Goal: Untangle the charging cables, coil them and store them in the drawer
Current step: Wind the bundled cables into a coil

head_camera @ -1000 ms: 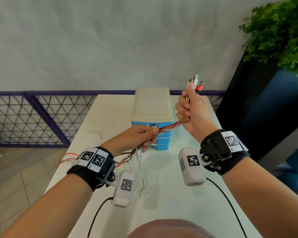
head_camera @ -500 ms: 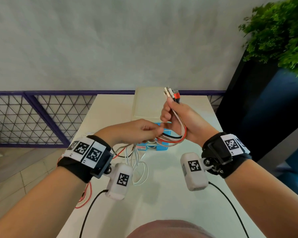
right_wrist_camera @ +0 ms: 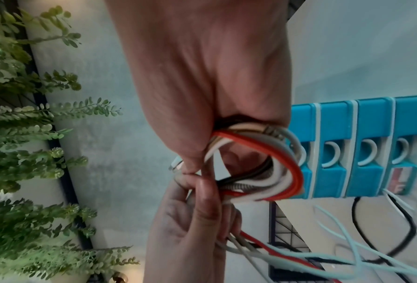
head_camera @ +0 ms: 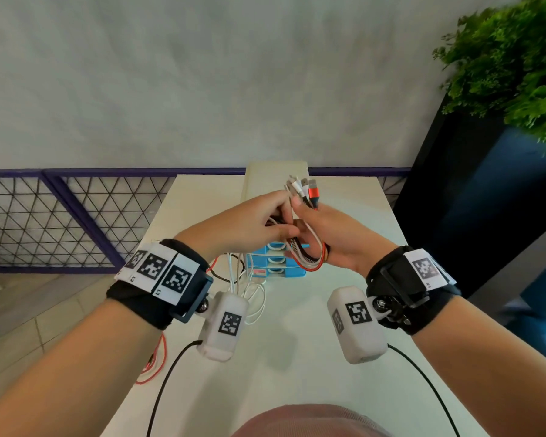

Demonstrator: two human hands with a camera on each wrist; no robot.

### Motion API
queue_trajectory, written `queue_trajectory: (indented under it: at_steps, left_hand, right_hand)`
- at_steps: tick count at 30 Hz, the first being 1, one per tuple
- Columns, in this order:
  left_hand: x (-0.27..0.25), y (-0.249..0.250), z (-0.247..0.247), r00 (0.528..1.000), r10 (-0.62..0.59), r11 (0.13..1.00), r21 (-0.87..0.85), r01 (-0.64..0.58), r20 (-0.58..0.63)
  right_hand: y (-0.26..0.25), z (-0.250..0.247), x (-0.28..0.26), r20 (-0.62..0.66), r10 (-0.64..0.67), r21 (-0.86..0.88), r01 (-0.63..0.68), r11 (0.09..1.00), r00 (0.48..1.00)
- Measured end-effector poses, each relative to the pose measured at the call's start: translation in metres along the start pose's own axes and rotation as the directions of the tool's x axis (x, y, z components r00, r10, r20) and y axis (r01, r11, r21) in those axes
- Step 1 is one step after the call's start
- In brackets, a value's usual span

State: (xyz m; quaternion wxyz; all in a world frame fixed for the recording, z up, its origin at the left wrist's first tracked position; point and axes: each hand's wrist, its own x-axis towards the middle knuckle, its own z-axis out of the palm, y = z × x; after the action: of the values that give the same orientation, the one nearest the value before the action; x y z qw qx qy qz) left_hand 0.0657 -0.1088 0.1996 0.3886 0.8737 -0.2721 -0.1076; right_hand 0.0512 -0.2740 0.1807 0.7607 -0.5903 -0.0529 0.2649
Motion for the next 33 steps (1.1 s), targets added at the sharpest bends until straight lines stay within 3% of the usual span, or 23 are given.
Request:
queue_trajectory:
  at_steps: [6,10,14,20,25,28,33]
  left_hand:
    - [-0.007,0.005,0.0,0.998,-0.015,0.997,0.071,0.019,-0.06]
    - [-0.008,0.005,0.001,0.991,-0.062,0.996,0.055,0.068,-0.118]
    - [-0.002,0.003,0.0,0.967,-0.189,0.973,0.1,0.208,-0.17]
    - [-0.004,-0.007,0.0,0.933,-0.359,0.92,-0.173,0.351,-0.014]
    - [-0.014,-0.019,-0.005,0.86,-0.323,0.785,-0.396,0.477,0.396]
    - [-0.016,-0.021,-0.005,0.868,-0.3,0.698,-0.529,0.483,0.396]
    - [-0.013,-0.023,-0.005,0.891,-0.304,0.71,-0.543,0.448,0.338]
  right_hand:
    - [0.007,0.005,-0.005,0.107,0.127,0.072,-0.136,0.988,0.986]
    - [0.013,0.01,-0.005,0.083,0.09,-0.023,-0.089,0.996,0.992]
    - [0.019,0.009,-0.002,0.084,0.056,0.028,-0.058,0.998,0.995]
    - [0.019,0.008,-0.003,0.013,0.02,-0.033,-0.02,0.999,1.0]
    - [0.018,0.005,-0.004,-0.013,-0.029,-0.055,0.029,0.998,0.999]
    - [0.017,0.004,-0.005,0.005,-0.044,-0.105,0.045,0.993,0.999]
    - [0.016,0.006,-0.004,0.015,-0.029,-0.149,0.031,0.988,0.999]
